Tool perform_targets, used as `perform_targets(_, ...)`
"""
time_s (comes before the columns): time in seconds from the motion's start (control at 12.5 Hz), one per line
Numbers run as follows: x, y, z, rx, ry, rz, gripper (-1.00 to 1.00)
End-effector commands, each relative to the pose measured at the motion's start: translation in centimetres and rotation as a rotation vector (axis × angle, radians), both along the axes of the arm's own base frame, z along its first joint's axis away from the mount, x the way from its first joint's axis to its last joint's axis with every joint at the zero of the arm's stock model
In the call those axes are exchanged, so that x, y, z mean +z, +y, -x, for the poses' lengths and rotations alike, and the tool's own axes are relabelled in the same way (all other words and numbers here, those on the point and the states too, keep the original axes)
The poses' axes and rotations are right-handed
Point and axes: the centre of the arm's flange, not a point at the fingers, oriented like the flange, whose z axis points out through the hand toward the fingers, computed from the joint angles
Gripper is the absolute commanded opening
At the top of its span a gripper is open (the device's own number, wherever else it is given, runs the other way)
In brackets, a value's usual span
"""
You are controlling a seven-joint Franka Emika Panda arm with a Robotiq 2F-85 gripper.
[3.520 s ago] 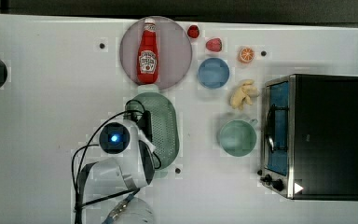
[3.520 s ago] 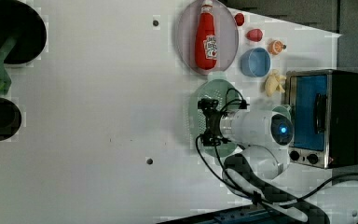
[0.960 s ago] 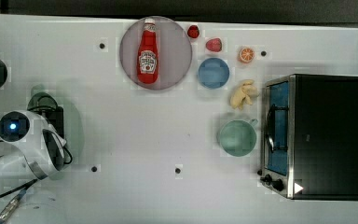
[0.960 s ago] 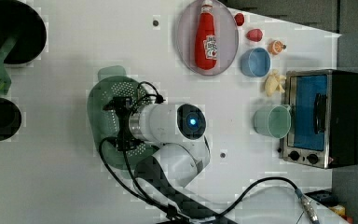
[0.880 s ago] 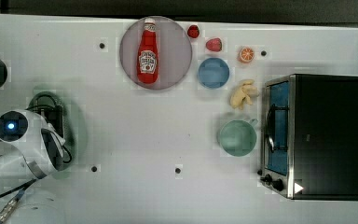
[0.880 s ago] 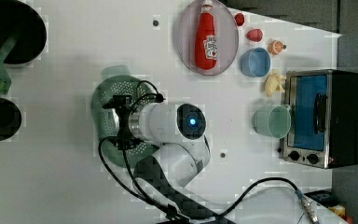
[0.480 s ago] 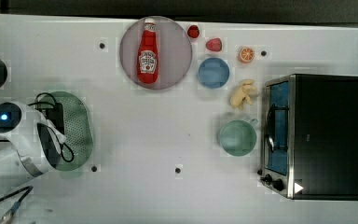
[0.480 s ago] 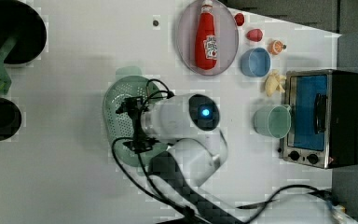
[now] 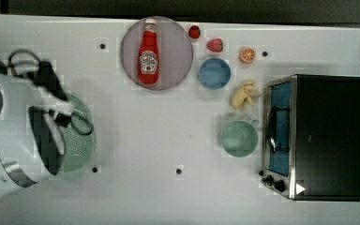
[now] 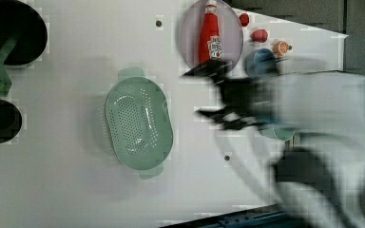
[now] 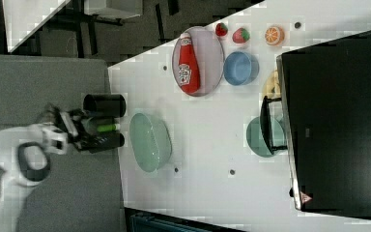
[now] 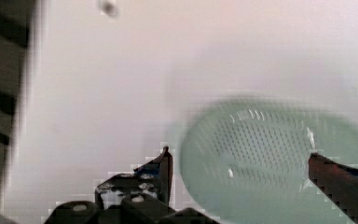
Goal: Drag strainer right to left.
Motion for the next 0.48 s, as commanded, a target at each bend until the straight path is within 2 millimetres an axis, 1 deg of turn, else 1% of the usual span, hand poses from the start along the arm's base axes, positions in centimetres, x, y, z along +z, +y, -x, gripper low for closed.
perform_targets(0.08, 6.6, -17.9, -4.4, 0.080, -0.058, 0.079, 1.00)
perform_targets(0.16, 8.4, -21.9, -4.2, 0.147, -0.064, 0.125, 1.00)
perform_targets(0.24, 9.8, -25.8, -3.6, 0.209, -0.055, 0.164, 1.00)
perform_targets(0.32, 10.9, -29.3, -2.9, 0.261, -0.047, 0.184, 1.00)
perform_targets(0.4, 11.7, -32.1, -2.0, 0.302, -0.033, 0.181, 1.00)
perform_targets(0.48, 12.2, -34.2, -1.1, 0.327, -0.016, 0.166, 1.00)
